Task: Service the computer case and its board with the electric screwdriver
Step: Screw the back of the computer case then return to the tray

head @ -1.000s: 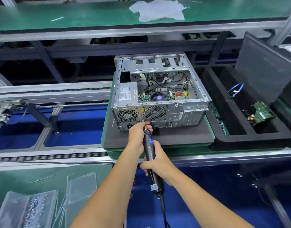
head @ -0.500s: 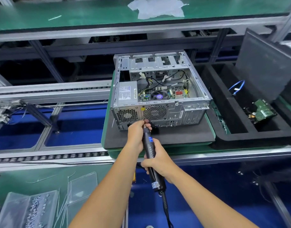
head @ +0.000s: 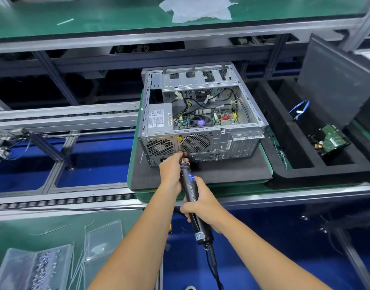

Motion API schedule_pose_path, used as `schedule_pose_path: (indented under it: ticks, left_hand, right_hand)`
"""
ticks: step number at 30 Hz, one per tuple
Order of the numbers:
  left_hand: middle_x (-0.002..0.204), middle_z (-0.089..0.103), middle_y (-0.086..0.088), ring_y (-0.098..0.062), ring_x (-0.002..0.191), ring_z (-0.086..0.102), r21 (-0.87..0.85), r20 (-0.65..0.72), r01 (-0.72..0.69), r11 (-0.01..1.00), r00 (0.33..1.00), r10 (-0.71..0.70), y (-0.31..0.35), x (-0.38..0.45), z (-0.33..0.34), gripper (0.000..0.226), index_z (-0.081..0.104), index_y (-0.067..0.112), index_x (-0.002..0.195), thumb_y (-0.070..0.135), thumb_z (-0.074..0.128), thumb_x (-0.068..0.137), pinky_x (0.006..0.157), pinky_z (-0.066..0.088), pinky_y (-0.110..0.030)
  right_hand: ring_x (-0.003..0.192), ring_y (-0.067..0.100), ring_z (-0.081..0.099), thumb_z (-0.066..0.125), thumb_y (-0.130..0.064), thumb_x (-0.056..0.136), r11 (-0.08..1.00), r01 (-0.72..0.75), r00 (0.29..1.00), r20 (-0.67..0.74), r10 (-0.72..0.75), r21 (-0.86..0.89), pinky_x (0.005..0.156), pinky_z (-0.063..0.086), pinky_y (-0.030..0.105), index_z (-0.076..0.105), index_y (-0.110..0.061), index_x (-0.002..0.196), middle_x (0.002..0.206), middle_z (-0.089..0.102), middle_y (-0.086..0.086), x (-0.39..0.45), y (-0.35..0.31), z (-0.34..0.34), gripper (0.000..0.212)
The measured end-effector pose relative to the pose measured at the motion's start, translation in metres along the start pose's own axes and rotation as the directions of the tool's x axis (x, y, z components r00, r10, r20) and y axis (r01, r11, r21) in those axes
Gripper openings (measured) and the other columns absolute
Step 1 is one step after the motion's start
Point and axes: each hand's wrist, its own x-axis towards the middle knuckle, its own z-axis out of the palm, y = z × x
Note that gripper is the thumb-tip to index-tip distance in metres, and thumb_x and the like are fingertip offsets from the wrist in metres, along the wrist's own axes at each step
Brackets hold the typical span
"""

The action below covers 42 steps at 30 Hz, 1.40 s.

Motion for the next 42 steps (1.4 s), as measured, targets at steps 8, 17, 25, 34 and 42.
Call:
schedule_pose_path:
  ticks: [8, 17, 25, 34, 42]
  left_hand:
    - [0.063, 0.063, -0.003, -0.013, 0.055, 0.055, 0.157, -0.089, -0.097, 0.983, 0.99, 0.112, -0.002, 0.004, -0.002, 0.01, 0.068, 0.012, 0.067, 0.012, 0.071, 0.077, 0.053, 0.046, -0.024]
    - [0.059, 0.06, -0.003, -0.016, 0.058, 0.051, 0.214, -0.123, -0.169, 0.962, 0.972, 0.198, -0.001, 0.005, 0.001, 0.026, 0.066, 0.017, 0.049, 0.011, 0.068, 0.074, 0.056, 0.043, -0.027]
    - [0.053, 0.044, -0.004, -0.018, 0.058, 0.038, 0.408, -0.139, -0.26, 0.875, 0.93, 0.341, 0.0, 0.003, 0.001, 0.031, 0.051, 0.015, 0.046, 0.02, 0.065, 0.073, 0.057, 0.035, -0.03]
    - [0.062, 0.051, -0.01, -0.02, 0.061, 0.044, 0.332, -0.167, -0.199, 0.922, 0.95, 0.265, 0.006, 0.0, 0.006, 0.022, 0.055, 0.007, 0.057, 0.012, 0.068, 0.075, 0.06, 0.039, -0.031]
    - [0.07, 0.058, -0.007, -0.016, 0.055, 0.053, -0.052, -0.069, 0.057, 0.997, 0.996, -0.06, 0.012, -0.006, 0.007, 0.007, 0.058, 0.007, 0.079, 0.003, 0.059, 0.084, 0.048, 0.046, -0.022]
  right_hand:
    - [0.056, 0.014, 0.06, 0.07, 0.003, 0.067, 1.0, 0.019, 0.999, -0.036, -0.019, 0.017, 0.057, 0.054, 0.031, 0.04, -0.043, 0.118, 0.081, 0.058, 0.009, 0.003, 0.007, 0.003, 0.075]
    - [0.057, 0.012, 0.059, 0.069, 0.0, 0.066, 1.0, 0.016, 0.998, -0.058, -0.017, -0.025, 0.058, 0.054, 0.03, 0.037, -0.038, 0.128, 0.083, 0.058, 0.008, 0.003, 0.008, 0.003, 0.08]
    - [0.06, 0.012, 0.06, 0.07, 0.002, 0.07, 1.0, -0.001, 0.998, -0.066, -0.001, -0.031, 0.057, 0.053, 0.026, 0.034, -0.032, 0.134, 0.095, 0.056, 0.011, -0.002, 0.0, 0.005, 0.081]
    - [0.067, 0.019, 0.06, 0.07, -0.002, 0.069, 0.999, -0.019, 0.996, -0.087, 0.016, -0.041, 0.058, 0.054, 0.029, 0.036, -0.029, 0.132, 0.097, 0.057, 0.015, -0.007, -0.008, 0.007, 0.076]
    - [0.069, 0.022, 0.061, 0.069, -0.005, 0.067, 0.997, -0.031, 0.994, -0.104, 0.024, -0.064, 0.069, 0.058, 0.043, 0.039, -0.028, 0.127, 0.096, 0.058, 0.015, -0.008, -0.009, 0.006, 0.071]
